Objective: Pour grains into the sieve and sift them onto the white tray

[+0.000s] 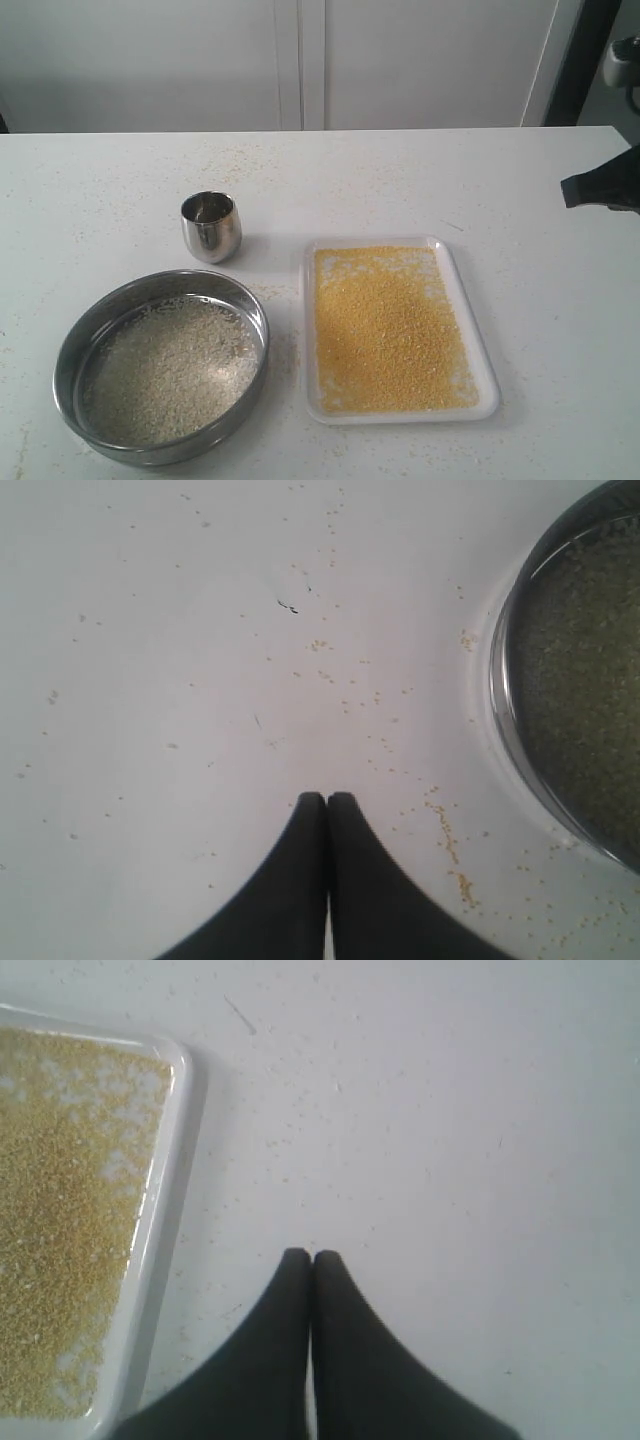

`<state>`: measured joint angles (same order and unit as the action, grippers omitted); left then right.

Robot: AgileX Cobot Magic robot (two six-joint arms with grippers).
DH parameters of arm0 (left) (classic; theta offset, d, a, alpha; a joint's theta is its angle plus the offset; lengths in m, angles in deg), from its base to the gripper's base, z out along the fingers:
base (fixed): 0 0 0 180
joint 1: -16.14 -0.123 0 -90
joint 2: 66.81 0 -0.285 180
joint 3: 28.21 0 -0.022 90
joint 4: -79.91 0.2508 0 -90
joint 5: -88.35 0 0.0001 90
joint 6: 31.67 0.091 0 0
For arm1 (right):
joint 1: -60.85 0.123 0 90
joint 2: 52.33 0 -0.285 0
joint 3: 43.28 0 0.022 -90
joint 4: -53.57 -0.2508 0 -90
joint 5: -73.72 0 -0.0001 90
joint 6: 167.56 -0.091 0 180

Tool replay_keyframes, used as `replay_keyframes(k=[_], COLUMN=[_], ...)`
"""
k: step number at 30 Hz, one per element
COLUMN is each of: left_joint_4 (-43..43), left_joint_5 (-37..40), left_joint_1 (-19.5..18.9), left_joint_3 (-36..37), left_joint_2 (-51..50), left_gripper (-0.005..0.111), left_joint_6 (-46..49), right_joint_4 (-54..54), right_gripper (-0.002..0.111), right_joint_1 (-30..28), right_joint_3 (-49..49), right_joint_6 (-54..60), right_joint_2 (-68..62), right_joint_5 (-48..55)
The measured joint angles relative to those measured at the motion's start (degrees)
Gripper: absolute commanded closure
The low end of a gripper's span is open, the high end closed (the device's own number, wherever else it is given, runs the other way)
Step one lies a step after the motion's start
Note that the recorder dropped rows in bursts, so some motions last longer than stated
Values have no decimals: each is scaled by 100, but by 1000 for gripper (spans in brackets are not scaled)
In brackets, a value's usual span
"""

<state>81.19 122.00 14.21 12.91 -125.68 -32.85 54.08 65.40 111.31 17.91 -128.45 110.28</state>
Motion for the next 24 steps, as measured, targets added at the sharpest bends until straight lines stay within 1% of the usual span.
replay_keyframes(k=[15, 24], left_joint_4=[0, 0], left_joint_5=[0, 0], left_joint_1=[0, 0], left_joint_3=[0, 0], left_joint_2=[0, 0], left_gripper=[107, 107], left_joint_6=[0, 0], right_joint_4=[0, 0], right_gripper=[108, 108], right_joint_1=[0, 0], right_joint_3=[-1313, -1870], right_joint_6=[0, 0], right_joint_2=[2039, 3116], right_joint_5=[-1235, -1575])
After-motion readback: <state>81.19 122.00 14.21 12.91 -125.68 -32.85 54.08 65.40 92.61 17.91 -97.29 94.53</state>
